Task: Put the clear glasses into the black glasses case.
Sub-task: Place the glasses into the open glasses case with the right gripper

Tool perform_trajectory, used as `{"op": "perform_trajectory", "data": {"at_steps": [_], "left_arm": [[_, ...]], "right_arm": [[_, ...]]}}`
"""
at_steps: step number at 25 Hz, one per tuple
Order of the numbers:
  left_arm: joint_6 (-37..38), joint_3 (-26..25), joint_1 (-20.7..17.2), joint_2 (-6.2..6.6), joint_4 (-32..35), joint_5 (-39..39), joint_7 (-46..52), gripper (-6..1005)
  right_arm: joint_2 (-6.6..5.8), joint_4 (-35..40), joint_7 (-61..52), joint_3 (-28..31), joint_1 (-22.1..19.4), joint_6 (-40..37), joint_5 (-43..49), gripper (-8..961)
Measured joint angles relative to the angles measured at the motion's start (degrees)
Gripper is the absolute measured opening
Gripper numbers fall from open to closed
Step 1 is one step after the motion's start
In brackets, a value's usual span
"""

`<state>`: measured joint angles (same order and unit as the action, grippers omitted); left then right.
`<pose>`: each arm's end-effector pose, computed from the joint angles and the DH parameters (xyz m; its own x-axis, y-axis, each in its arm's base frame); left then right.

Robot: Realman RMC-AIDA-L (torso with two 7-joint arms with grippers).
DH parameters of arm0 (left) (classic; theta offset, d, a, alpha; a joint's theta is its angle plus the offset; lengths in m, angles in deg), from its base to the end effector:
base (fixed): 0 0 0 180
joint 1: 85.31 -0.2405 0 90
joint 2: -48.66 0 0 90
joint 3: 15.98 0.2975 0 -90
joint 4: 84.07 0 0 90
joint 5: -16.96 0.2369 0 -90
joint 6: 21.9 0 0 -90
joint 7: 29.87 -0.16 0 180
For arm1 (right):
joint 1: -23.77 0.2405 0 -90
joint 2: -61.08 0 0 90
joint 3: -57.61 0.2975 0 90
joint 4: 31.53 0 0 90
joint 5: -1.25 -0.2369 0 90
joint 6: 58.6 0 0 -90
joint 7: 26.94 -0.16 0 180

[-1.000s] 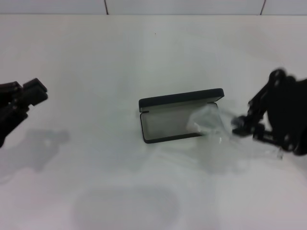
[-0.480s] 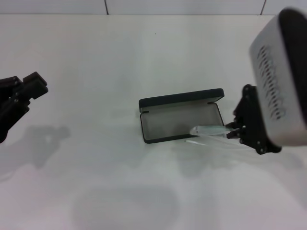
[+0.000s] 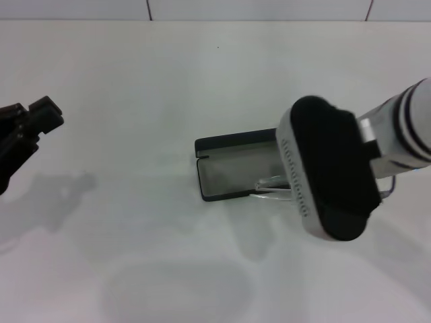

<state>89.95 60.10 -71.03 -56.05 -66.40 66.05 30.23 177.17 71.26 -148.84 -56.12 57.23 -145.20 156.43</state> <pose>-0.3497 0.2636 0.0583 0.4203 0.0859 0.9033 0.4310 -0.8950 -0.1154 0.1026 0.3344 -0.0821 0.7350 0.3801 0.5614 0.5194 -0.8479 -0.1059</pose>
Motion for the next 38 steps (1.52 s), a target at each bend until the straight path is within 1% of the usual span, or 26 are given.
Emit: {"op": "perform_trajectory", "data": {"at_steps": [4, 9, 15, 18, 19, 23, 30, 38], "left_arm": [[-0.22, -0.36, 0.08, 0.01, 0.00, 0.32, 0.34, 96], [-0.55, -0.22, 0.57, 0.02, 0.35, 3.13, 0.83, 96], [-0.61, -0.08, 0.49, -0.18, 0.39, 4.64, 0.37, 96], [-0.61, -0.09, 0.18, -0.43, 0.37, 4.65, 0.27, 96], [-0.62, -0.16, 0.12, -0.47, 0.31, 4.66, 0.25, 96], [-0.73, -0.36, -0.01, -0.63, 0.06, 4.68, 0.19, 96], [-1.54, -0.36, -0.16, -0.89, -0.05, 4.71, 0.19, 96], [-1.56, -0.39, -0.75, -1.13, -0.10, 4.71, 0.19, 97]], "right_arm": [[0.01, -0.68, 0.02, -1.57, -0.17, 3.41, 0.93, 66], [0.01, -0.87, 0.02, -2.68, -0.28, 6.34, 1.14, 67], [0.03, -3.08, 0.47, -3.91, 0.99, 8.65, 1.70, 69], [0.11, -4.76, 0.31, -5.98, 1.31, 10.80, 3.82, 70], [0.11, -5.98, 0.08, -7.96, 1.29, 12.78, 5.20, 71], [0.10, -7.14, -0.08, -9.27, 1.22, 14.25, 5.56, 72], [0.10, -7.79, -0.17, -9.73, 0.31, 16.82, 5.69, 74], [0.10, -9.72, -2.21, -10.22, 0.19, 20.48, 7.11, 77]]}}
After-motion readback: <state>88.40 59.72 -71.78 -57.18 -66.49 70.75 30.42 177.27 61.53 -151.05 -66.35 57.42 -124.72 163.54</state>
